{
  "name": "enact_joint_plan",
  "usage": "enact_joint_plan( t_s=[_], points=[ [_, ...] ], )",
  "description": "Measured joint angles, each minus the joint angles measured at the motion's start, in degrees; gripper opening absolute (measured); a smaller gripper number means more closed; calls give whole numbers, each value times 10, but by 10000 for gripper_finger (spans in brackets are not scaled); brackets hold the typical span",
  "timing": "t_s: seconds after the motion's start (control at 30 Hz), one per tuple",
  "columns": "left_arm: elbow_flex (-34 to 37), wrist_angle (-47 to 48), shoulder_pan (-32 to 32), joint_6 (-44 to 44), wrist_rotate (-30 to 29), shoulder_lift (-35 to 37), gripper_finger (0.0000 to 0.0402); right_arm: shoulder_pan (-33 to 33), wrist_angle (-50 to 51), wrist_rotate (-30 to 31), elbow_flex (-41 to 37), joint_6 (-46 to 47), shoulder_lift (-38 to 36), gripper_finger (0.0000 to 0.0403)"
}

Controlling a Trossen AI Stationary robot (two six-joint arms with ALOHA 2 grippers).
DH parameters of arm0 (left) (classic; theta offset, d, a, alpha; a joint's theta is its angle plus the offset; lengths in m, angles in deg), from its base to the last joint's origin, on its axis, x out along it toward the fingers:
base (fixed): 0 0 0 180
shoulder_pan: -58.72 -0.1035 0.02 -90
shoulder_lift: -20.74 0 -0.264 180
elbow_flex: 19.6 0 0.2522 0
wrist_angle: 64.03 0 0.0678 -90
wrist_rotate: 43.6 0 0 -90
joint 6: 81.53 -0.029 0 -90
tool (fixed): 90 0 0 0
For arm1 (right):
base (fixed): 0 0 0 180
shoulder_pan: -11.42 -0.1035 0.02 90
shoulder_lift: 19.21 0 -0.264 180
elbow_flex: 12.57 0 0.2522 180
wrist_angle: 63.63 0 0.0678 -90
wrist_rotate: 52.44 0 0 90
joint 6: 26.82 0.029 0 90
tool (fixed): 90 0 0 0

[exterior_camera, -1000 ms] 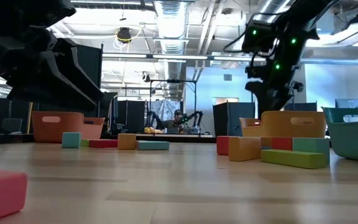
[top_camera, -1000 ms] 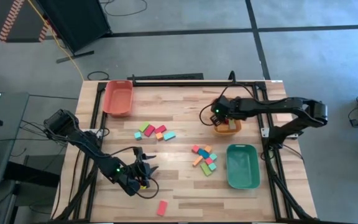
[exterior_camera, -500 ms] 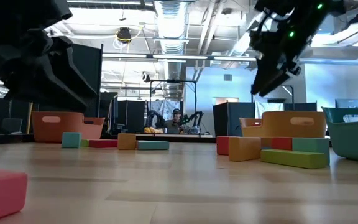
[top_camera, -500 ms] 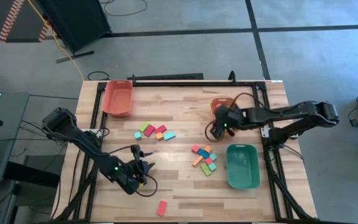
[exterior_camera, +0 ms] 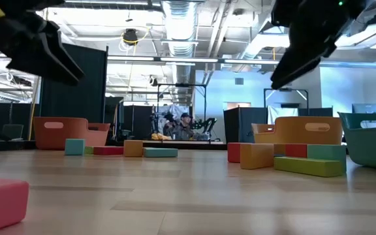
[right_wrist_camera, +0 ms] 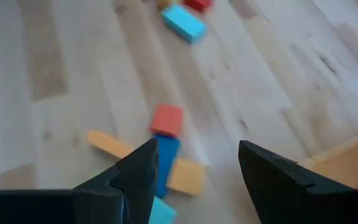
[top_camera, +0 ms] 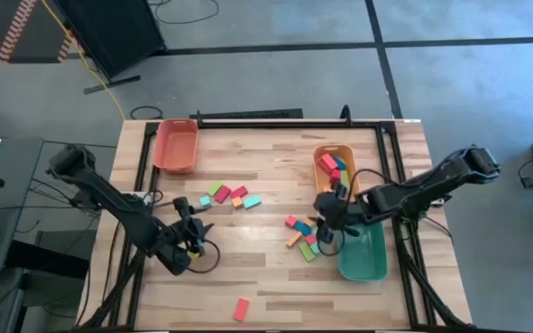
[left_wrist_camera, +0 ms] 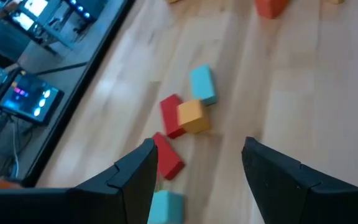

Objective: Sort blocks by size
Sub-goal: Put the small rectangular yellow block into the green bin

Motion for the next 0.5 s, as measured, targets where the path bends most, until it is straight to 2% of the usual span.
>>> enact_joint_plan(
  t_s=[0.23,0.5],
  points=[
    [0,97,0,40,-2,71,224,-23,-39,0,0,0,30,249],
    [8,194,0,126,-4,86,224,-25,-59,0,0,0,72,249]
  ],
)
